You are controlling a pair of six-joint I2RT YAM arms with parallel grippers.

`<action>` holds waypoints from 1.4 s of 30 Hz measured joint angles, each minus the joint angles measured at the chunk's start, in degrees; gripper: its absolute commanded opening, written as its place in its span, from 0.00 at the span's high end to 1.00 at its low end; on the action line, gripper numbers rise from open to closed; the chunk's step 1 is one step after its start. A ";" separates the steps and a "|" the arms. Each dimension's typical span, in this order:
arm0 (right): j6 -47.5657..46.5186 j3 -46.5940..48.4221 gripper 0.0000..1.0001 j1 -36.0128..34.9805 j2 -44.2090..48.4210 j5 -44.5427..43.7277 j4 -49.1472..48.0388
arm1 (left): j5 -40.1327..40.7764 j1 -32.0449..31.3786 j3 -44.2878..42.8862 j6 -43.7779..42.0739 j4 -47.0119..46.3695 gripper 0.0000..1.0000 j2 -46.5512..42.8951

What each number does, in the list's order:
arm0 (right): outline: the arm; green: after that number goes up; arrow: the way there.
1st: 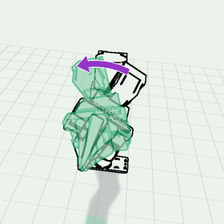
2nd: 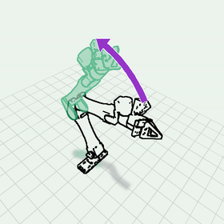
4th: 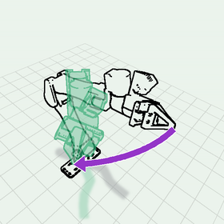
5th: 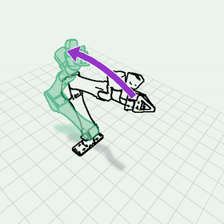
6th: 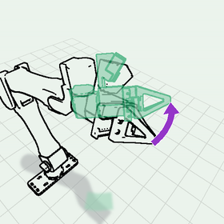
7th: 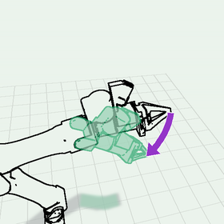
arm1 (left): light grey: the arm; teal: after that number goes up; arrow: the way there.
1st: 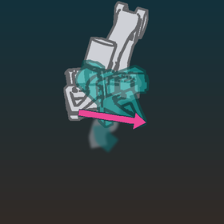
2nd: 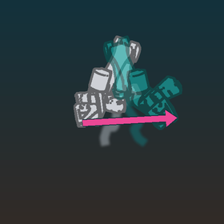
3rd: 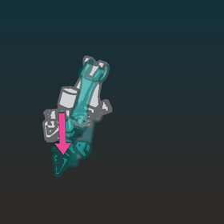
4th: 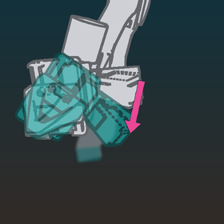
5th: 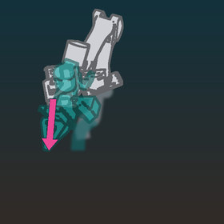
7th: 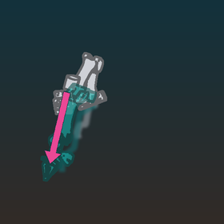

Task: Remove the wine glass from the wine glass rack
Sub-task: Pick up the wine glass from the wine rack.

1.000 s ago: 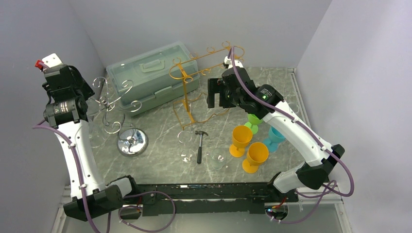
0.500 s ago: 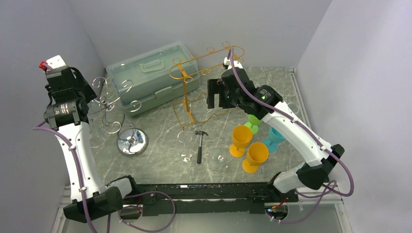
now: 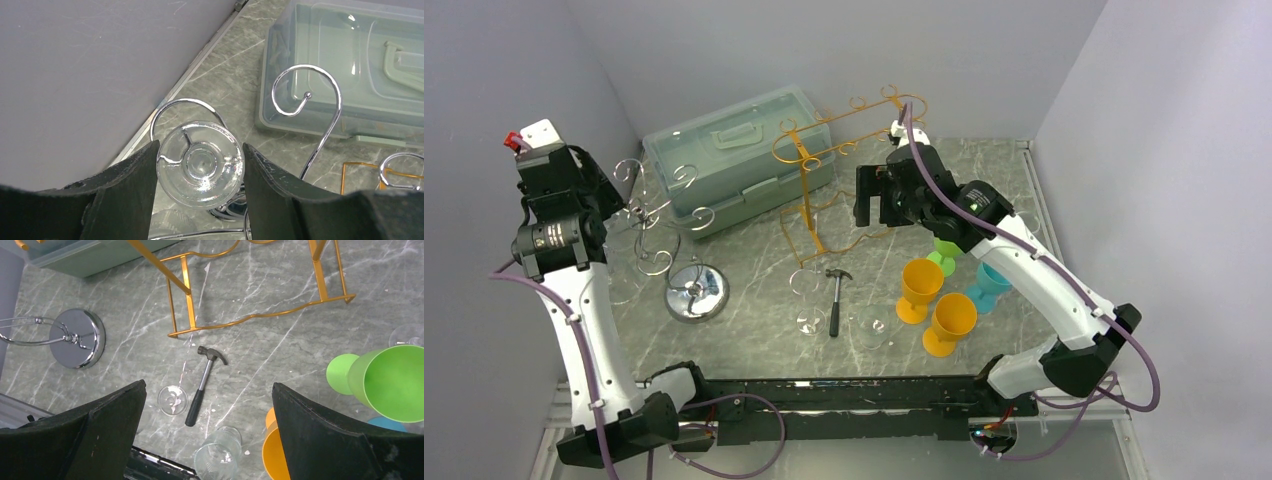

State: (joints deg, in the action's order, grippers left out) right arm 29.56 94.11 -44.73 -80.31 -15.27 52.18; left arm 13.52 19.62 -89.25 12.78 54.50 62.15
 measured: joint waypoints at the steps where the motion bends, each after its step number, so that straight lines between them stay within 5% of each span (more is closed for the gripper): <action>1: 0.00 -0.13 0.01 0.00 0.15 0.00 0.02 | -0.02 0.00 -0.02 0.00 0.37 0.71 -0.20; 42: -0.85 -1.79 0.01 -0.04 0.57 -0.24 -0.17 | 12.61 0.02 -0.52 -0.07 6.62 0.72 -3.43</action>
State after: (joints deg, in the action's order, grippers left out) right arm 28.71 92.31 -44.77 -79.75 -15.51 52.01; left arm 26.13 19.64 -89.78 12.71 61.12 58.72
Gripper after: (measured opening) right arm 0.993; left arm 0.606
